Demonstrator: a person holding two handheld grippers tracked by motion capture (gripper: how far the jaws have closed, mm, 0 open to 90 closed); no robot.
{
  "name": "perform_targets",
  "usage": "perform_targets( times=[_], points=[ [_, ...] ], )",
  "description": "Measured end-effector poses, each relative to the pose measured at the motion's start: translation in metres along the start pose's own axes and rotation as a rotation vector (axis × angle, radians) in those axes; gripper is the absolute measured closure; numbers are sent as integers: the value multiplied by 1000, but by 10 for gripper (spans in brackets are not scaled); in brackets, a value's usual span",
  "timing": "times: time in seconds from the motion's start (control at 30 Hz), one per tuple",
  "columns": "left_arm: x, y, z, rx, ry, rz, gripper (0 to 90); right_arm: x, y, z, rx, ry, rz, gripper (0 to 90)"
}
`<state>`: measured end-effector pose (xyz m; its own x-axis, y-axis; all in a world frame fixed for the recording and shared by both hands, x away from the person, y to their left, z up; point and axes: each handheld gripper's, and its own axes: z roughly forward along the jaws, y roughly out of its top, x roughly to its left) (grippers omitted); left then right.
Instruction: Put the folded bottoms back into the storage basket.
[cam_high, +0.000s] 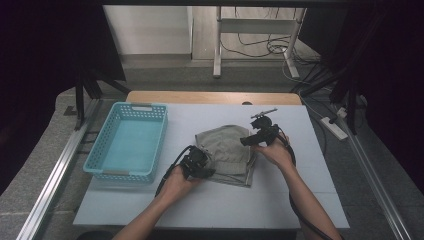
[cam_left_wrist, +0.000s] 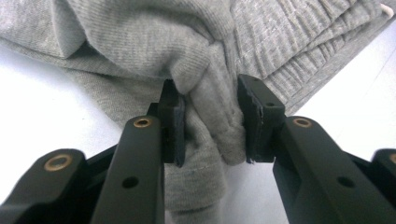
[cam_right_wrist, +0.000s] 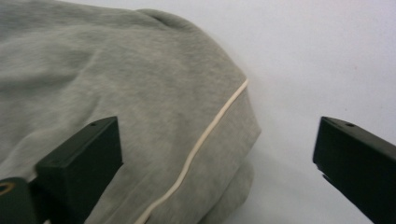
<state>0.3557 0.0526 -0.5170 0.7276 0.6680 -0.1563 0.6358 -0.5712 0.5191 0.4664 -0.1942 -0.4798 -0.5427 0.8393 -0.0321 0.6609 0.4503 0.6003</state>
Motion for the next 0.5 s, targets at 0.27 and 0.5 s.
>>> perform_targets(
  times=[0.27, 0.5],
  points=[
    [0, 1, 0, 4, 0, -6, 641, -9, -7, 20, 47, -20, -4, 70],
    [0, 0, 0, -1, -3, -4, 641, -17, -15, 24, 78, 110, 39, 294]
  ],
)
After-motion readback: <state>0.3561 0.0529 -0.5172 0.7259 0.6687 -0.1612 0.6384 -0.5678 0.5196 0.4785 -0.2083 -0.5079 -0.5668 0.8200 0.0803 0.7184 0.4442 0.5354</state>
